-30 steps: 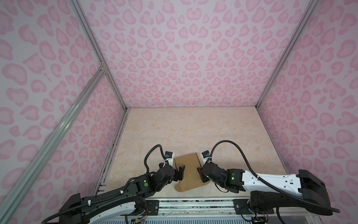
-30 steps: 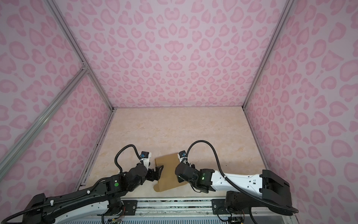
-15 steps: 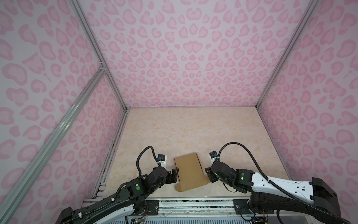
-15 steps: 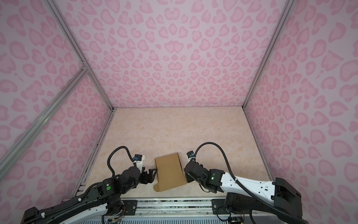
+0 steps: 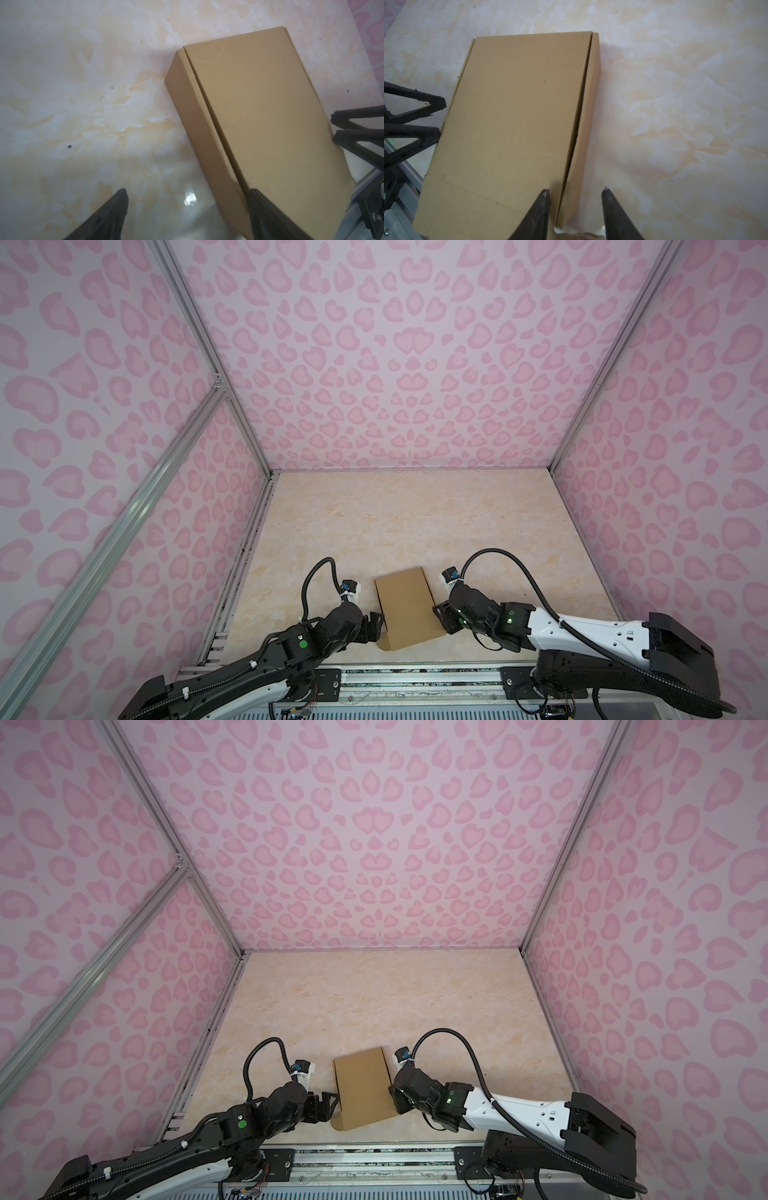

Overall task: Assemble paper box
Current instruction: Close the paper box at the center of the table, then turn over the paper box at the bottom-center of the table.

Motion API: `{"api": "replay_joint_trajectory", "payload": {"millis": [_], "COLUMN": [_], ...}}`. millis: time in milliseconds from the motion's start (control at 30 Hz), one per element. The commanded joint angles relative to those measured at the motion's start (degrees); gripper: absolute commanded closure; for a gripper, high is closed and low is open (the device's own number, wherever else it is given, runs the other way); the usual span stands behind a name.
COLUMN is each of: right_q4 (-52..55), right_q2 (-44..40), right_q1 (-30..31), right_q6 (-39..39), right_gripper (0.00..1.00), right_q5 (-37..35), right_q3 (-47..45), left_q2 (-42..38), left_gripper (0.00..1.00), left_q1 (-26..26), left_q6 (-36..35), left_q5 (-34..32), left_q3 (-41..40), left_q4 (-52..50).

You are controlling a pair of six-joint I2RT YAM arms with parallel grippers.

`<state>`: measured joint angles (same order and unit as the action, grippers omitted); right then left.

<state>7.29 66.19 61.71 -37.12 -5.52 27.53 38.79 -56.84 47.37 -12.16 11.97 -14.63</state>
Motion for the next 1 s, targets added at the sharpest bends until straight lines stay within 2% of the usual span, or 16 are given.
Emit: {"api": "replay_joint_trajectory", "payload": {"millis": [0,233,433,700,967], "right_q4": [-0.2,-2.4,-1.6,-3.9,-5.0], "right_q2": [1.2,3.4,1.4,-0.7,-2.6], "right_q1": [0.0,0.0,-0.3,-3.0,-4.0], "right_q6": [0.0,-1.7,-2.3,-3.6,-4.4], "right_gripper": [0.56,0.58,0.59,0.64,0.71], "right_q5": [2.1,3.8,2.9,4.5,5.9], "right_q3": [0.6,-1.1,-1.3,-4.2,-5.5], "left_q2": [1.0,0.5,-6.0,-10.5,-9.1], "left_gripper": [0.1,0.11,0.1,0.1,0.09], "left_q1": [0.1,0.1,0.2,0.2,0.2], "left_q6": [0.2,0.0,-0.9,1.2,1.9], "left_q5": [0.5,-0.2,-1.2,-0.9,-0.5], "left_q3": [-0.7,-1.0,0.9,-0.2,-0.8], "left_q4": [1.5,1.6,-1.3,-4.0,-3.2]}}
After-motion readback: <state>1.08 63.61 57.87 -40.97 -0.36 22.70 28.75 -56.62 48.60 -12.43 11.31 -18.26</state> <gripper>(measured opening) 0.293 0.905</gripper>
